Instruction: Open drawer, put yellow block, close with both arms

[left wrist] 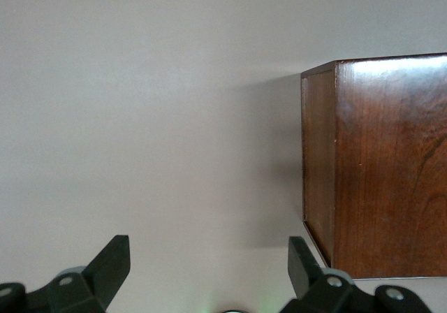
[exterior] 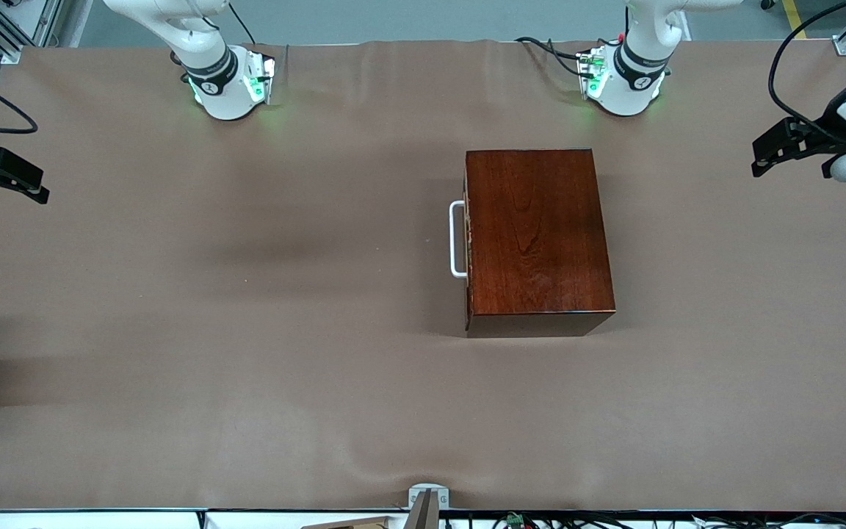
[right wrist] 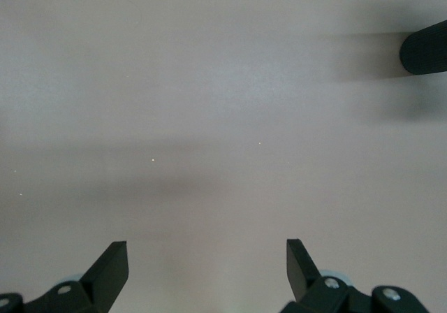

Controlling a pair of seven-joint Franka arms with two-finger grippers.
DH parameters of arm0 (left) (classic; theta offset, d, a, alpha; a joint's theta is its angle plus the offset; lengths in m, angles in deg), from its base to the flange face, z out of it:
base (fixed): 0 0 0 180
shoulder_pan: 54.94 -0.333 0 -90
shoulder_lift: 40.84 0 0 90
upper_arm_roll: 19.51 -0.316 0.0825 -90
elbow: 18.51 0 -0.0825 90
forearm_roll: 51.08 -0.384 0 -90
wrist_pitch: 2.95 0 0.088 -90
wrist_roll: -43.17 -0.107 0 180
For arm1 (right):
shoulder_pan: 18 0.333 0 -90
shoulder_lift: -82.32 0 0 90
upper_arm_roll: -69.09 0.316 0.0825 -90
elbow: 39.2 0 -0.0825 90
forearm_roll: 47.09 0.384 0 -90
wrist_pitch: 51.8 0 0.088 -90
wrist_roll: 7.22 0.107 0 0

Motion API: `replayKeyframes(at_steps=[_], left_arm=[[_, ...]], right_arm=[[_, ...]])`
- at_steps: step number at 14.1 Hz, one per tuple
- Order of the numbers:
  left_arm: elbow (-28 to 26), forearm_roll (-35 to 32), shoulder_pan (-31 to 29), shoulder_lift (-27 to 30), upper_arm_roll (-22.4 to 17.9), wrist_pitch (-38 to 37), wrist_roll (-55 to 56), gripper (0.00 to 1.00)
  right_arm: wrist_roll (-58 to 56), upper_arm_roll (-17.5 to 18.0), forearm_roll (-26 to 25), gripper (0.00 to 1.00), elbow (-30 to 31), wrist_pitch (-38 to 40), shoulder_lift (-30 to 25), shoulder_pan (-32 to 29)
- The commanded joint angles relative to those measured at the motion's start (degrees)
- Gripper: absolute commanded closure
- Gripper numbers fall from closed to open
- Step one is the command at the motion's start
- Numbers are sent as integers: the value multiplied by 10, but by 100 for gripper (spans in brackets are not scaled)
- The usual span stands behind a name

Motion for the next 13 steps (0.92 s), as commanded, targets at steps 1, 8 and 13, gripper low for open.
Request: replayKeyframes(at_steps=[1,8,13], left_arm=[[42,-2,-11,-22,5,-26,-11,0],[35,2,-10,-24,7,-43,-10,0],[32,9,-10,-19,8,-56,-7,0]], right_arm=[[4,8,11,0,-1,0,-2,-11],[4,8,11,0,-1,0,-2,-11],[4,8,11,0,-1,0,-1,-10]])
